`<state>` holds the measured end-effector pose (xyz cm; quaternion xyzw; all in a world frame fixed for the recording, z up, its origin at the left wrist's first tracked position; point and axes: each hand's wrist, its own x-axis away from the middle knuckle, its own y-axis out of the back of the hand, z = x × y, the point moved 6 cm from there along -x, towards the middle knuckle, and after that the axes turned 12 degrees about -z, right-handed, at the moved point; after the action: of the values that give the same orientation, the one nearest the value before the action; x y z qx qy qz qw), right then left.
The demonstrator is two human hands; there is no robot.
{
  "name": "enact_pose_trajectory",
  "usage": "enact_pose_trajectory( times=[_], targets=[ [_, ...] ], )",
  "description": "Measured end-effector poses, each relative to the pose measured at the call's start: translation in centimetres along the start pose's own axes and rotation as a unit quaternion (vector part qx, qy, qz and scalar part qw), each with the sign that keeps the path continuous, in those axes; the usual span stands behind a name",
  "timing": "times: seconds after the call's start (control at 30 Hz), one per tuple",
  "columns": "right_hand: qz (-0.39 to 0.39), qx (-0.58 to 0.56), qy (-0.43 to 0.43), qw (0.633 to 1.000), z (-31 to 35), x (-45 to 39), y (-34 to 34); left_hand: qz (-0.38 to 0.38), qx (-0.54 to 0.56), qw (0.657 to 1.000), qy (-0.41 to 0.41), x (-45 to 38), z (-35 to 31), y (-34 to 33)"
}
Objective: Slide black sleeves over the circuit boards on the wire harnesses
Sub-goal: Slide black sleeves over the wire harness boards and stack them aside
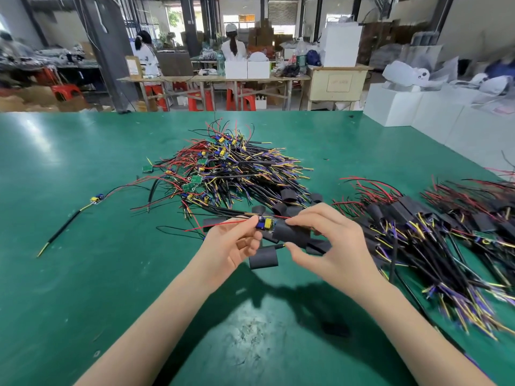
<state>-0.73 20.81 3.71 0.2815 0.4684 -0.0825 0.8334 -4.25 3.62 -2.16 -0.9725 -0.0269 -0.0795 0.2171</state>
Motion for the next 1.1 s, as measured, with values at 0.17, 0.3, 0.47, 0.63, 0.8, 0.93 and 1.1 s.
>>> enact_pose_trajectory(
  times=[0.17,0.3,0.47,0.63,0.8,0.93,1.1],
  targets=[
    [0.001,0.003,0.026,1.0,0.6,0.1,-0.1,0.025,-0.045,0.998,-0.024,0.4,-0.1,-0.1],
    [0.002,-0.003,0.017,1.0,0.8,0.3,-0.3,0.035,-0.068,0.994,-0.082,0.8,-0.4,-0.4],
    [0.008,0.016,0.006,1.0,0.9,0.4,-0.4,0.034,-0.162,0.968,-0.189,1.4,-1.3,-0.6],
    [-0.066,0.095,0.005,0.993,0.5,-1.4,2.3,0.066,-0.193,0.964,-0.171,1.1,-0.9,-0.4],
    [-0.211,0.134,0.042,0.967,1.4,-2.7,7.2,0.036,-0.168,0.974,-0.148,0.1,-1.6,1.0],
    [-0.19,0.215,-0.003,0.958,-0.2,-2.7,8.2,0.002,-0.172,0.975,-0.144,-0.4,-1.8,1.9],
    [0.175,0.461,-0.183,0.85,-6.3,0.1,5.8,-0.04,-0.246,0.952,-0.178,-0.9,-2.0,2.8]
  ],
)
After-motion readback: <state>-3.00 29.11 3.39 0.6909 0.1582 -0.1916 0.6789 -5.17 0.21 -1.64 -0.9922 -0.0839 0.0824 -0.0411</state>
